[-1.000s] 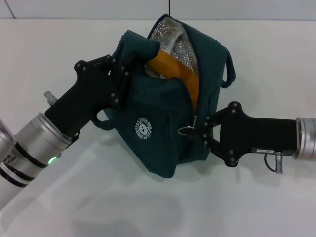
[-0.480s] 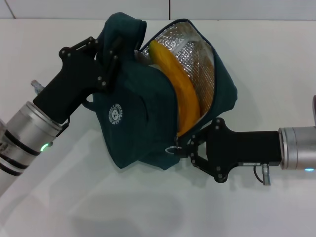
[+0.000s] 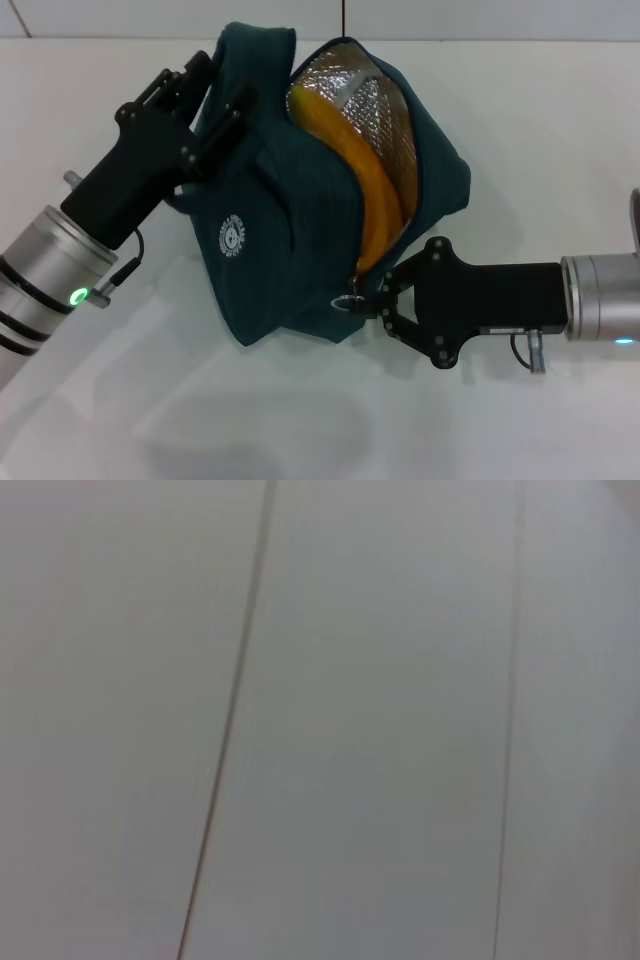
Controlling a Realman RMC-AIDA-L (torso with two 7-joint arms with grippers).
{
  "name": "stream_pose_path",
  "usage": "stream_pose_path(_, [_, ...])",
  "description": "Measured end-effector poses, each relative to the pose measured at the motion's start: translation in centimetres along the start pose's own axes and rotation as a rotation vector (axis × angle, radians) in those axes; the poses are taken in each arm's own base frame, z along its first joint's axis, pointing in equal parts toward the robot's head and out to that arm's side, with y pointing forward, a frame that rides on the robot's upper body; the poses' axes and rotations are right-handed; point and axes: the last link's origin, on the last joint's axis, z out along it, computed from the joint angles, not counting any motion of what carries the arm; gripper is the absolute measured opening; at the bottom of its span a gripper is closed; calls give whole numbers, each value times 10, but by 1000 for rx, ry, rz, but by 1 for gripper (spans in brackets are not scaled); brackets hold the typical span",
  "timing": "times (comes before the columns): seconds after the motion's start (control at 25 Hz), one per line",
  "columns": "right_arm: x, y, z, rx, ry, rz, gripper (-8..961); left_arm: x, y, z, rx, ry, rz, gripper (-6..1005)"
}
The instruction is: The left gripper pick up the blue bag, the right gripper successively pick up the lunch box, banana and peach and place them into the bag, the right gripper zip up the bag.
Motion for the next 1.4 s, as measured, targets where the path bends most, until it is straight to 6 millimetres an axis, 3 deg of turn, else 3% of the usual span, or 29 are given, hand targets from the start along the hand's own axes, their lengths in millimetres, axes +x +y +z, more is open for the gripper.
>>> stream_pose_path(0.08, [0,0,1,-5,0,-2,18,1,-2,0,10,3,-59,443])
stream_pose_path(0.16, [-1,0,2,-9,-4,-3,18,0,-4,-1,23,0,-108,677])
stream_pose_path(0.4, [-3,0,5,-21,-5,-9,18,3,-14,-15,79,3,-142,802])
stream_pose_path(0.72, [-7,-4,8,-32,-6,1,18,16,-2,-25,21,98,-132,800])
stream_pose_path(0.96, [-11,-10,11,-26,-18,-5,18,25,12,-49,-16,173,-87,799])
stream_pose_path(1.24, [-17,-23,18,-3,-9,-1,18,9,29,-91,50,103,5,798])
stream_pose_path(1.4, [-19,-35,25,16,20,-9,18,-6,43,-100,6,0,28,797])
